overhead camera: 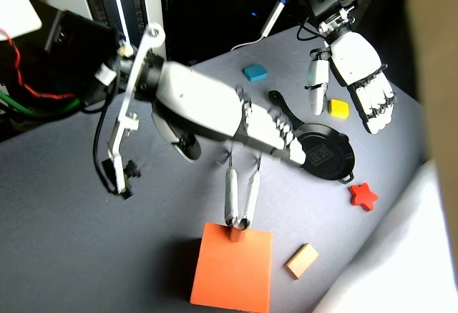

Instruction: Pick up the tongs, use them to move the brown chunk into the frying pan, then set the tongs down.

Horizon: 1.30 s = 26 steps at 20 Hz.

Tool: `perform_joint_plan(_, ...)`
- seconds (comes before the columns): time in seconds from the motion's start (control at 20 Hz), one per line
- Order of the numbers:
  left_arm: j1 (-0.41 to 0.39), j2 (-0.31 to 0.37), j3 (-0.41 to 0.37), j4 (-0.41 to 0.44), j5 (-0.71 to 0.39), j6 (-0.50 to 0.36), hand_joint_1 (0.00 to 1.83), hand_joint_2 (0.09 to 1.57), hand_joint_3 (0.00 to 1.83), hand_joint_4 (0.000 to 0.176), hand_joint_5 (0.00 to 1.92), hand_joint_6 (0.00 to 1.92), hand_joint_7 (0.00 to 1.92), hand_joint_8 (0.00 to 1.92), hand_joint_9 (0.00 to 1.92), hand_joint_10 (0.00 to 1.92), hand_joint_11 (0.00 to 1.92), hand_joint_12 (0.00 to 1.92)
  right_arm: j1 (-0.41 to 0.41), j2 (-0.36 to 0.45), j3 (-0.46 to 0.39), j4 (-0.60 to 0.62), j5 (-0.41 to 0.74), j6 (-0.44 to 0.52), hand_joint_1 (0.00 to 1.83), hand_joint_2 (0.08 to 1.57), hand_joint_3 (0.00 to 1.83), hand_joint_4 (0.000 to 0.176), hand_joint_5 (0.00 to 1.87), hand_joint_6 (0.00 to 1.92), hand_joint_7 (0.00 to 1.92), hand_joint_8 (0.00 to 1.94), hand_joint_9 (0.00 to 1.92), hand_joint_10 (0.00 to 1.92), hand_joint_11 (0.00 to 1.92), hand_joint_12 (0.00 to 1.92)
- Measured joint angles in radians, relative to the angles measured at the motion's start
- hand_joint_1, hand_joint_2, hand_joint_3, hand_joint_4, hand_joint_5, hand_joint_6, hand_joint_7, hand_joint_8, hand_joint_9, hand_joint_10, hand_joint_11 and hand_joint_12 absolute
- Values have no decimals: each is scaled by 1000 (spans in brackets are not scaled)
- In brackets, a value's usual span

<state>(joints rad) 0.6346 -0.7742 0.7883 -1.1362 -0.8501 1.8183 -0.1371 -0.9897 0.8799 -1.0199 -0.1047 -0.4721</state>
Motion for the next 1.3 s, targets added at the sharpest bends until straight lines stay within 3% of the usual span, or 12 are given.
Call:
perform_joint_plan(0.25, 8, 0, 0, -17, -2, -13, 113, 1225, 0, 0, 90, 8, 115, 0, 125, 0, 0, 545, 22, -43, 8, 12, -119, 84, 1006, 869, 0, 0, 0, 0, 0, 0, 0, 0, 0, 0)
perform_joint_plan(0.55, 4, 0, -7, -8, -1, -5, 102, 1225, 1, 0, 69, 1, 98, 1, 101, 0, 0, 448, 77, -173, 60, 23, -252, 84, 989, 863, 0, 0, 0, 0, 0, 0, 0, 0, 0, 0)
perform_joint_plan(0.75, 1, 0, -7, -16, -2, 2, 86, 1228, 2, 0, 82, 6, 100, 2, 103, 2, 0, 440, 108, -198, 80, 306, -335, -193, 949, 862, 0, 0, 0, 0, 0, 0, 0, 0, 0, 0)
perform_joint_plan(0.9, -5, 0, -8, -9, -3, 3, 126, 1216, 0, 0, 103, 7, 105, 2, 111, 3, 0, 492, 114, -217, 107, 442, -372, -329, 949, 863, 0, 0, 0, 0, 0, 0, 0, 0, 0, 0)
perform_joint_plan(1.15, -7, 0, -7, -12, -2, 10, 99, 1219, 1, 1, 89, 0, 95, 1, 101, 1, 0, 455, 134, -253, 182, 472, -394, -406, 944, 879, 0, 0, 0, 0, 0, 0, 0, 0, 0, 0)
perform_joint_plan(1.3, -7, 0, -8, -14, -3, 8, 121, 1222, 1, 0, 88, 2, 95, 0, 97, 1, 0, 436, 127, -283, 213, 562, -413, -526, 964, 868, 0, 0, 0, 0, 0, 0, 0, 0, 0, 0)
